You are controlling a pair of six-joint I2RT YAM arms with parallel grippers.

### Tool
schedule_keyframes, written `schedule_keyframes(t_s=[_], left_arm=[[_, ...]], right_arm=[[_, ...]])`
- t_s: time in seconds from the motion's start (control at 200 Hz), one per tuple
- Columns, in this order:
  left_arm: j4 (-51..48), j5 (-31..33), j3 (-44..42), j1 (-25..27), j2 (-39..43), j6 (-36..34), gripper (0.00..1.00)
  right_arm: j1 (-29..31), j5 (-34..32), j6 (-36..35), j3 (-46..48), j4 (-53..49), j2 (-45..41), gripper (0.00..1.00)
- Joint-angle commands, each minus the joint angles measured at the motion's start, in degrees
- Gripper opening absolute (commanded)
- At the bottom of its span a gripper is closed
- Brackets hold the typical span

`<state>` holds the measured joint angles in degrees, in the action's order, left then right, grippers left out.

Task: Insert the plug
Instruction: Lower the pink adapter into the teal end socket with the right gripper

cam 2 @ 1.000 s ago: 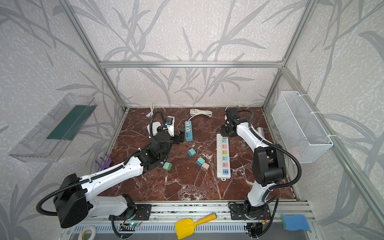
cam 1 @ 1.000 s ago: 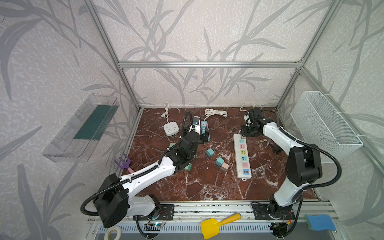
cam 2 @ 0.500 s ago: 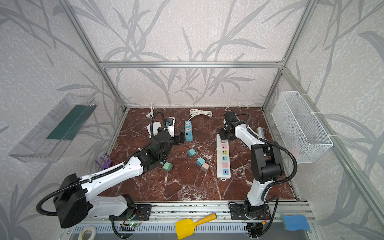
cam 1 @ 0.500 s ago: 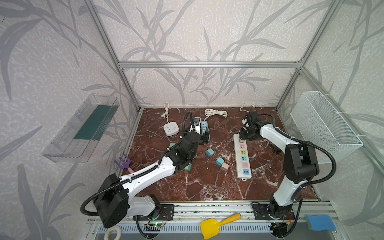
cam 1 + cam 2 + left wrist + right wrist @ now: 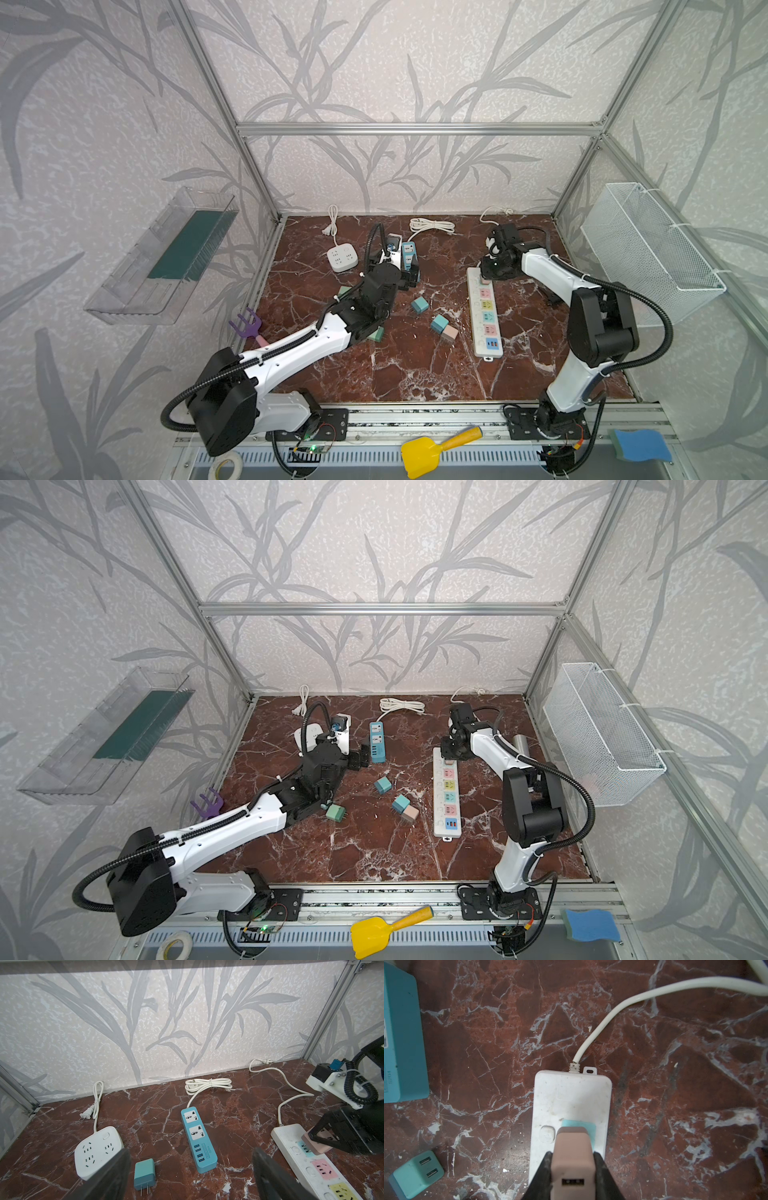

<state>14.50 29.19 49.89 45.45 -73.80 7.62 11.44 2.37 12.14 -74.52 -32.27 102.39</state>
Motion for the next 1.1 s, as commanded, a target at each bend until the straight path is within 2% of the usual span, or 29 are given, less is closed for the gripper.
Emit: schedule_keyframes(t_s=[0.0, 0.47, 0.775, 1.095], left_arm=[[-0.48, -0.10, 0.47, 0.17, 0.31, 0.87, 0.92], [-0.52, 0.16, 0.47, 0.21, 0.88, 0.53, 0.92], [-0.34, 0.08, 0.30, 0.20, 1.04, 0.48, 0.92], [-0.53, -0.10, 0.34, 0.21, 1.01, 1.08, 0.92]], right_arm=[[-0.37, -1.66, -0.54, -0.62, -3.34, 1.05, 0.00], [0.07, -0.06, 1.22, 0.57, -2.71, 2.10, 0.00], [1.36, -5.84, 2.92, 0.25, -4.06, 3.73, 0.00], [3.32, -10.63, 9.12, 3.52, -5.01, 6.31, 0.00]])
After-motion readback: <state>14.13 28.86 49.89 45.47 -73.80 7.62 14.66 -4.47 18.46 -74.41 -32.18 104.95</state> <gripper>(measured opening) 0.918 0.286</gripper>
